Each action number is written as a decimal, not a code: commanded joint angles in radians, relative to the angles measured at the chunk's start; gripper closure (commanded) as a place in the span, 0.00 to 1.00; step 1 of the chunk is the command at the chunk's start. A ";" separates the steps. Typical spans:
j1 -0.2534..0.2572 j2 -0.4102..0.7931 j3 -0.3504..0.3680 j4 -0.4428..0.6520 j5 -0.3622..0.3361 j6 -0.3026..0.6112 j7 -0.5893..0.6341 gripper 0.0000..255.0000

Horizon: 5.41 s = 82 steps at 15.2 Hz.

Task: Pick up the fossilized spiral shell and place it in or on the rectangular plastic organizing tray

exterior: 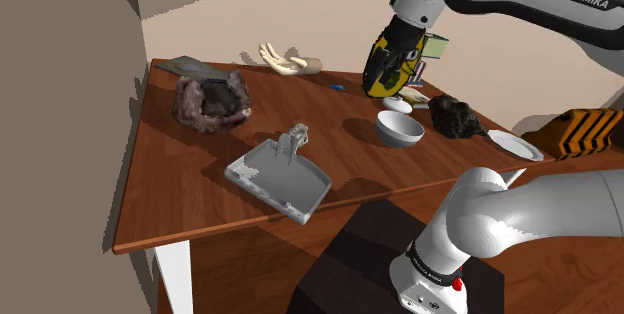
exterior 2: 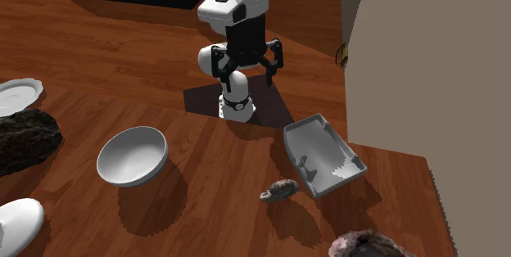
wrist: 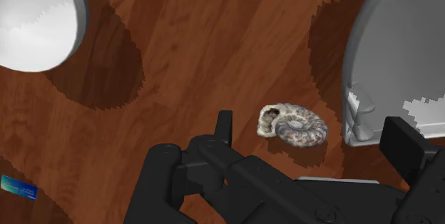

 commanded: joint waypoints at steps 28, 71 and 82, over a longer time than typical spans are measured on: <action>-0.280 0.681 0.322 0.007 -0.101 0.560 1.123 0.00; -0.278 0.594 0.310 0.226 -0.058 0.262 1.059 1.00; -0.260 0.553 0.329 0.301 -0.041 0.144 1.080 1.00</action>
